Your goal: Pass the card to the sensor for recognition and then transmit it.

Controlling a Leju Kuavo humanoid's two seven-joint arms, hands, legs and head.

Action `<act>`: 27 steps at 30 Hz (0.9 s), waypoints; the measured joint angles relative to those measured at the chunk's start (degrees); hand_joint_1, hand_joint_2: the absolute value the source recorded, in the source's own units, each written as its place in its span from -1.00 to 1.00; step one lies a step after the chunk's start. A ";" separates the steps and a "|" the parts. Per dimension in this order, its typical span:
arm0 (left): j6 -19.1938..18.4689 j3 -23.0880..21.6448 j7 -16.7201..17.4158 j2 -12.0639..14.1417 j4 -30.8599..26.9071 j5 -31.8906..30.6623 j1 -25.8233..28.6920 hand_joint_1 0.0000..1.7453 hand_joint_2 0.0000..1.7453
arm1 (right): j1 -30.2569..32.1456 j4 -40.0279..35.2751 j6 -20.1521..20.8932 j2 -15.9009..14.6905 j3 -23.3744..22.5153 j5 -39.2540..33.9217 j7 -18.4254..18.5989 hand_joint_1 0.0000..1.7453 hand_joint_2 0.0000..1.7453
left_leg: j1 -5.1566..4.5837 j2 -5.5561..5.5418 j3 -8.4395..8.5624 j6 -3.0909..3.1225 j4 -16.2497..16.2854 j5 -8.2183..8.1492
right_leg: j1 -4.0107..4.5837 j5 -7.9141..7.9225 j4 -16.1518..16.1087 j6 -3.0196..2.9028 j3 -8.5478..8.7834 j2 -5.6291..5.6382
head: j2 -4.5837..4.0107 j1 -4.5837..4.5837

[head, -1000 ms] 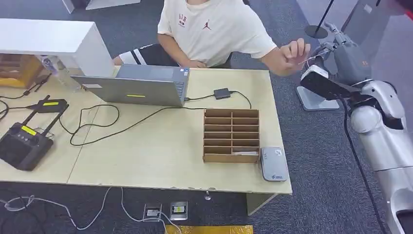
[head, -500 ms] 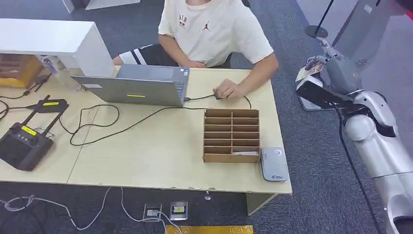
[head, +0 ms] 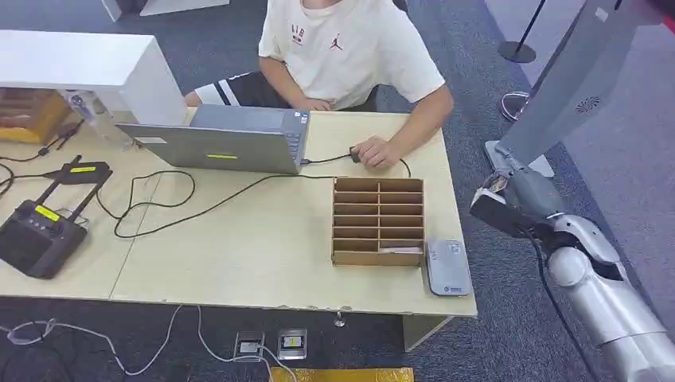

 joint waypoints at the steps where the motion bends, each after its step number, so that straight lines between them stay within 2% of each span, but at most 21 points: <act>1: 0.00 0.00 0.00 0.00 0.00 0.00 0.01 -1.00 -1.00 | 0.71 -0.26 0.15 -0.02 0.00 -0.02 0.13 1.00 1.00 | 0.00 0.00 0.00 0.00 0.00 0.00 | 0.00 0.00 0.00 0.00 -0.01 0.02 | 0.00 0.00; 14: 0.11 -0.42 0.02 -0.22 0.00 0.22 0.02 -1.00 -1.00 | 6.56 -4.39 1.44 -0.20 1.75 -0.85 2.93 1.00 1.00 | 0.01 0.03 0.01 0.00 0.00 -0.01 | 0.01 -0.01 0.00 -0.01 -0.03 0.02 | 0.00 0.00; 18: 0.11 -0.77 0.44 -0.24 0.00 0.61 0.06 -1.00 -1.00 | 9.79 -6.58 -0.52 0.00 2.43 -1.51 8.52 1.00 1.00 | 0.01 0.01 -0.02 -0.01 0.00 -0.01 | 0.01 -0.03 0.00 -0.01 -0.02 -0.01 | 0.00 0.02; 20: 0.11 -0.85 0.61 -0.24 0.00 0.64 0.06 -1.00 -1.00 | 11.53 -8.16 -1.07 0.20 2.76 -1.77 10.19 1.00 1.00 | 0.01 0.01 -0.02 -0.03 -0.01 -0.03 | 0.01 -0.03 0.00 -0.01 -0.02 0.01 | 0.00 0.00; 27: 0.09 -1.11 0.61 -0.26 0.02 0.59 0.06 -1.00 -1.00 | 14.55 -12.07 -1.16 0.02 4.09 -3.78 11.91 1.00 1.00 | 0.02 0.04 0.00 -0.03 -0.01 -0.03 | 0.03 -0.03 0.00 -0.02 -0.04 0.02 | 0.00 0.00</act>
